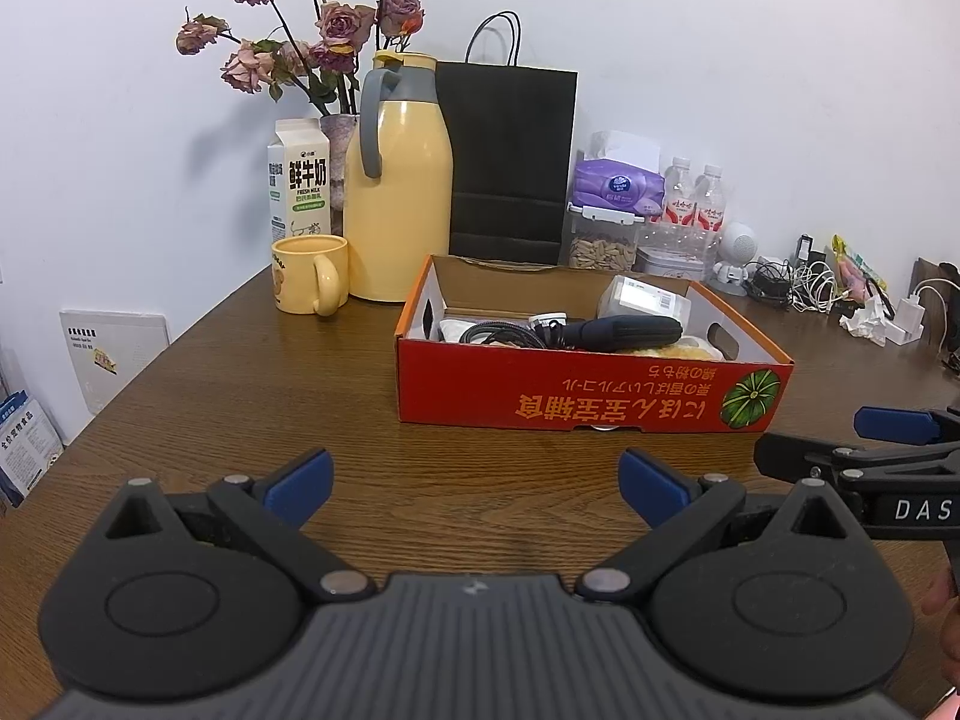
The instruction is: Organize objects
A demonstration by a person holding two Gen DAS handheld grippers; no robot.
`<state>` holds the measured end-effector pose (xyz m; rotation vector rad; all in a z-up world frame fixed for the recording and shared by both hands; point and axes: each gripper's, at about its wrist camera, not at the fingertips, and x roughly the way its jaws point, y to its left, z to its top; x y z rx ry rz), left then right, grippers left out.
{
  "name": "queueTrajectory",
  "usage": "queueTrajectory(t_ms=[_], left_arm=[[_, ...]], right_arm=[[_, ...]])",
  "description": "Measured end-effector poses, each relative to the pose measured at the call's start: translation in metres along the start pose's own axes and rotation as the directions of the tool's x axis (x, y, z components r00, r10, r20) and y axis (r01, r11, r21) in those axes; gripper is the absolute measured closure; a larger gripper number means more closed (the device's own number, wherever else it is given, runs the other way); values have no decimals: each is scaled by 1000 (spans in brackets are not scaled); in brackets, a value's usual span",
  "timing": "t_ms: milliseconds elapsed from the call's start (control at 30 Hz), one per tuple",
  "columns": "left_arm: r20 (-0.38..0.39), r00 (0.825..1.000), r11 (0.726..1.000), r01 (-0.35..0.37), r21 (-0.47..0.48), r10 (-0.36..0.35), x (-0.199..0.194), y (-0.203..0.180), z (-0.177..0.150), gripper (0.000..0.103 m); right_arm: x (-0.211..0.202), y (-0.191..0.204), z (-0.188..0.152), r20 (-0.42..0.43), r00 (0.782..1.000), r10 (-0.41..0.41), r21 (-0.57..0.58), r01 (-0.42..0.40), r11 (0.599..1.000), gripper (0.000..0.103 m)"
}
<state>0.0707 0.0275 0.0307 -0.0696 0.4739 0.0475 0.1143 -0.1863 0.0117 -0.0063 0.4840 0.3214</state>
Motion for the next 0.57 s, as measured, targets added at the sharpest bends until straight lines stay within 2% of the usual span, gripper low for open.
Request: queueTrajectory(t_ms=[567], left_arm=[[-11,1000,1000,-5,2,5,1,-2,0,0]], right_arm=[[0,0,0,0,1000,1,0,-1,1000,0]])
